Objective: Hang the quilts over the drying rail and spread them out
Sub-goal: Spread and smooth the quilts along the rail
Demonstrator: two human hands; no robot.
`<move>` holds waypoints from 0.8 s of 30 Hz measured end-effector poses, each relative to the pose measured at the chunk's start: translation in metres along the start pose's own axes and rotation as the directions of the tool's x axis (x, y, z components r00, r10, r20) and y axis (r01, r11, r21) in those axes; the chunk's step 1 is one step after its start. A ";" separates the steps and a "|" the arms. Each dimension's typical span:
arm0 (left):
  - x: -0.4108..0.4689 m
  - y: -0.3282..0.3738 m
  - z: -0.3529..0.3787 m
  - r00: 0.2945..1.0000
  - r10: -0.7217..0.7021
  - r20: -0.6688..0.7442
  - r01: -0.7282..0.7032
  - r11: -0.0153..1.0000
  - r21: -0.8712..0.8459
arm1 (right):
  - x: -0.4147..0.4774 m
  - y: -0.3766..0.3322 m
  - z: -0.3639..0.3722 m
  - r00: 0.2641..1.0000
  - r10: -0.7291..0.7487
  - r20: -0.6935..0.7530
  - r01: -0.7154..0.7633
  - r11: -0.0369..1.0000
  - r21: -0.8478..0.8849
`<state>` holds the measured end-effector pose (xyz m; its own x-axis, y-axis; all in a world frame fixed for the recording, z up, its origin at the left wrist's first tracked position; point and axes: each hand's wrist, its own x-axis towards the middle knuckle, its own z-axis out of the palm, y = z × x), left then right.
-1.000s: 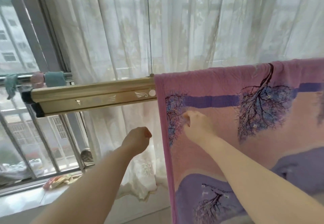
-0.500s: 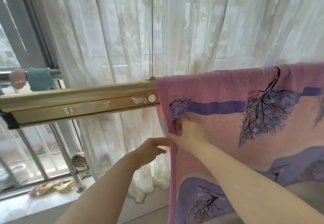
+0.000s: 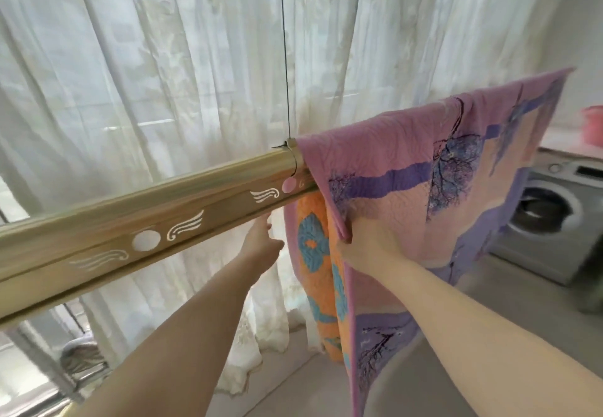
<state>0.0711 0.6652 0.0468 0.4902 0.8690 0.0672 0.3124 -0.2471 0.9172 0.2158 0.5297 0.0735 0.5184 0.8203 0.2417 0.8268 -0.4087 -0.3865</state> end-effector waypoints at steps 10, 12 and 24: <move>-0.035 -0.003 0.060 0.799 -0.056 0.598 -0.046 0.987 0.155 | -0.039 0.029 -0.002 0.992 0.121 -0.027 -0.121 0.993 -0.008; -0.035 -0.010 0.065 0.909 0.021 0.417 -0.136 0.959 0.247 | -0.044 0.031 -0.001 0.992 0.111 -0.061 -0.112 0.994 -0.012; -0.067 0.028 0.088 0.963 0.035 0.268 -0.031 0.999 -0.017 | -0.078 0.060 -0.024 0.989 0.111 -0.099 -0.108 0.993 0.038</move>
<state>0.1180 0.5626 0.0333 0.7007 0.7134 -0.0087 0.2829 -0.2667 0.9213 0.2307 0.4313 0.0529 0.6260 0.7264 0.2838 0.7573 -0.4793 -0.4436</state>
